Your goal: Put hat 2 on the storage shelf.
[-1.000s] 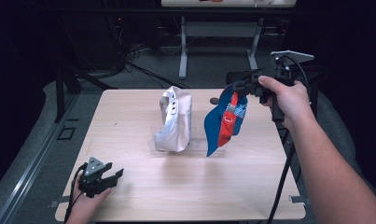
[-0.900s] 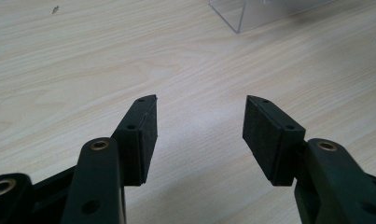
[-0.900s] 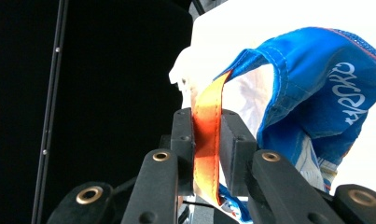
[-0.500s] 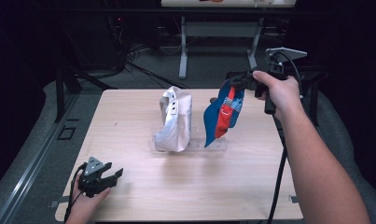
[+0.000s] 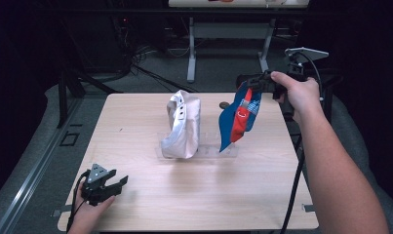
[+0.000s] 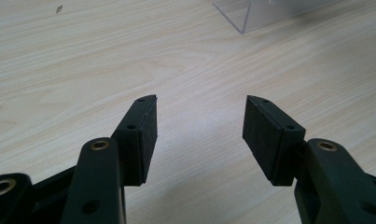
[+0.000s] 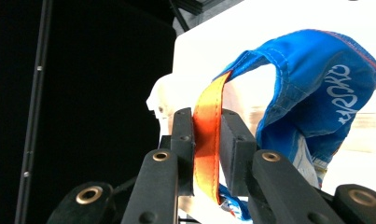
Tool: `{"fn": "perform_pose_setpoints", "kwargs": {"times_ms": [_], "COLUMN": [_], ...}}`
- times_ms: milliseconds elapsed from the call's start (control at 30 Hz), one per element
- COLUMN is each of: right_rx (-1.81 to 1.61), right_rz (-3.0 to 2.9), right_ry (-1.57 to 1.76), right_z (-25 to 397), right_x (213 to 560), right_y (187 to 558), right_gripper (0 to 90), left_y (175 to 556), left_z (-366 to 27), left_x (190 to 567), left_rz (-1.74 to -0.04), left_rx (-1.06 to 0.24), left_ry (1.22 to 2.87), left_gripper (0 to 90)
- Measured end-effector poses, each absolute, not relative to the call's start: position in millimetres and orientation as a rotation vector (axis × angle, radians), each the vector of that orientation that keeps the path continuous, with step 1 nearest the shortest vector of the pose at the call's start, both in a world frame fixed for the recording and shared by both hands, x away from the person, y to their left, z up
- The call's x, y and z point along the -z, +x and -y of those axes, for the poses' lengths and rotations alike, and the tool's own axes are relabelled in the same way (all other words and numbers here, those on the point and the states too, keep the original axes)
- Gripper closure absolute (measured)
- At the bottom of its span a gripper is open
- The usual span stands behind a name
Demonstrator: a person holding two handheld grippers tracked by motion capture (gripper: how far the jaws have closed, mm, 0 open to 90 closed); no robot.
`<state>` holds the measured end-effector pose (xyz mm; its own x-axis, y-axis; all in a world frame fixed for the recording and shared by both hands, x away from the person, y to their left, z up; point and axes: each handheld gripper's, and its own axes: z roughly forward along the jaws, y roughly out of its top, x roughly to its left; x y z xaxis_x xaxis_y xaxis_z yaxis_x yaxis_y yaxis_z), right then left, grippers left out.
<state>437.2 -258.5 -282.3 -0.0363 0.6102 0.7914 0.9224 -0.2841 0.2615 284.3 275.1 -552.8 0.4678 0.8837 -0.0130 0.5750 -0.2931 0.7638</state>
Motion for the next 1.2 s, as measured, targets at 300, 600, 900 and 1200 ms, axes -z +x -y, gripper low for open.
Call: {"fn": "perform_pose_setpoints", "kwargs": {"times_ms": [300,600,900,1200], "right_rx": [1.249,1.208,1.201,1.146], "right_rz": [1.617,1.651,1.658,1.667], "right_ry": [-1.872,-1.888,-1.878,-1.885], "right_z": [254,242,231,223], "right_x": [286,293,307,327], "right_y": [440,446,451,453], "right_gripper": [77.4,77.3,77.3,77.2], "left_y": [284,284,284,284], "left_z": [-276,-277,-277,-278], "left_x": [553,552,552,552], "left_rz": [-1.214,-1.209,-1.210,-1.217], "left_rx": [-0.547,-0.552,-0.553,-0.551], "left_ry": [1.994,1.992,1.993,1.985], "left_gripper": [45.5,45.5,45.5,45.5]}}
